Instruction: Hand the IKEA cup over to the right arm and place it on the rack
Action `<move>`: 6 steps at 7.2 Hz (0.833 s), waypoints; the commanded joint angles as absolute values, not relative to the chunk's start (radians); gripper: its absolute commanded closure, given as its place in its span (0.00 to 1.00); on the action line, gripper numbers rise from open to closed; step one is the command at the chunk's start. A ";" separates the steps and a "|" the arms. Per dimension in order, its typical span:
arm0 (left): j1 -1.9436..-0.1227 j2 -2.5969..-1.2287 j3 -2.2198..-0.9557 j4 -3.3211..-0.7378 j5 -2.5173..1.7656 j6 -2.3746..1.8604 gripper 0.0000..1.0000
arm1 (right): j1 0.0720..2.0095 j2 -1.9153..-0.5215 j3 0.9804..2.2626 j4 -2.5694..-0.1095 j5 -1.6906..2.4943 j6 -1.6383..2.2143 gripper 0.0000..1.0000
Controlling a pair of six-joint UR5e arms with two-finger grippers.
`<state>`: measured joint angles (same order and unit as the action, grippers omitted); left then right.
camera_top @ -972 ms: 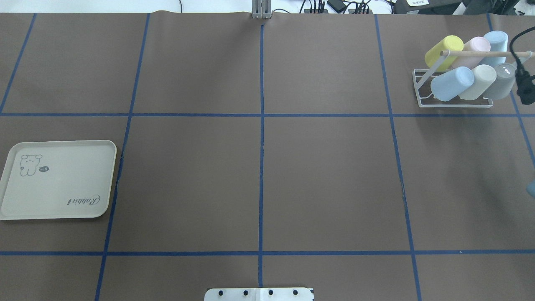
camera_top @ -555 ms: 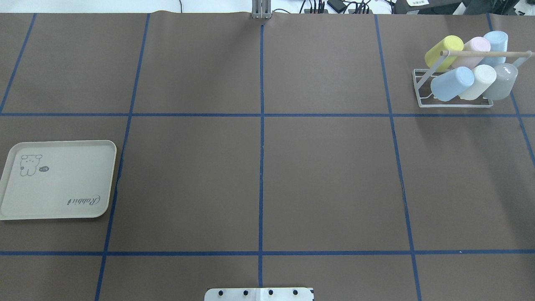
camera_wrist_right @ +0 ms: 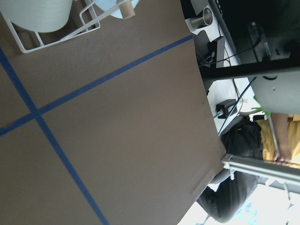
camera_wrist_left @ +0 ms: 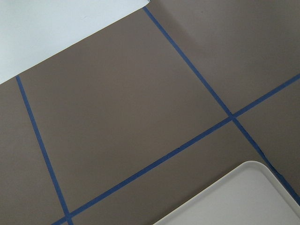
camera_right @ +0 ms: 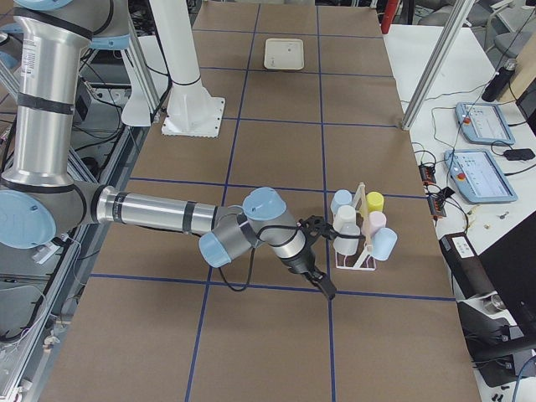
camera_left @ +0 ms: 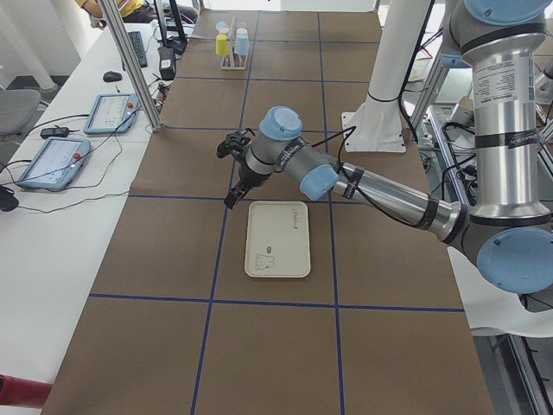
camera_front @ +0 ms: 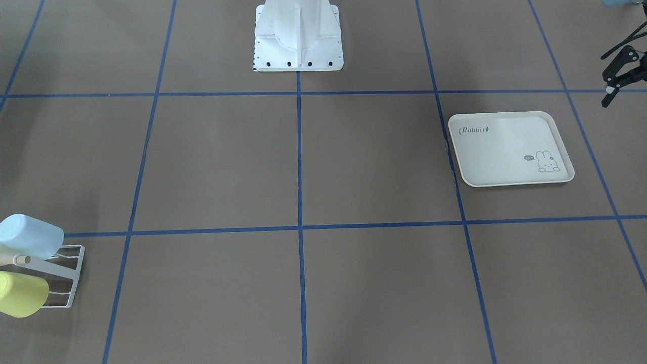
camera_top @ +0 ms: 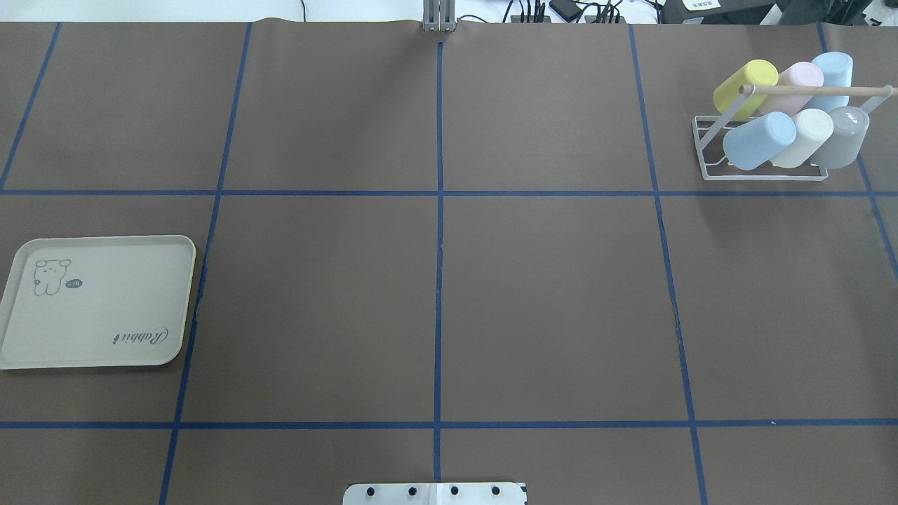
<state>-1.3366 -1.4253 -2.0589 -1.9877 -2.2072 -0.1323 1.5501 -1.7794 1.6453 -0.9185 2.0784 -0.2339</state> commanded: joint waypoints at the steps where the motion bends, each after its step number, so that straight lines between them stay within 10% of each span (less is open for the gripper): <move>1: -1.344 -1.410 -2.040 -1.973 -2.204 -0.127 0.00 | 1.632 -1.792 1.716 -1.240 2.267 -0.137 0.00; 6: -1.442 -1.416 -2.006 -1.622 -2.204 -0.118 0.00 | 1.635 -1.834 1.904 -1.858 2.268 -0.140 0.00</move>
<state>-1.4002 -1.4113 -2.0070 -1.7351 -2.2045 -0.1240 1.6343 -1.8008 1.9064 -1.8278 2.2109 -0.1402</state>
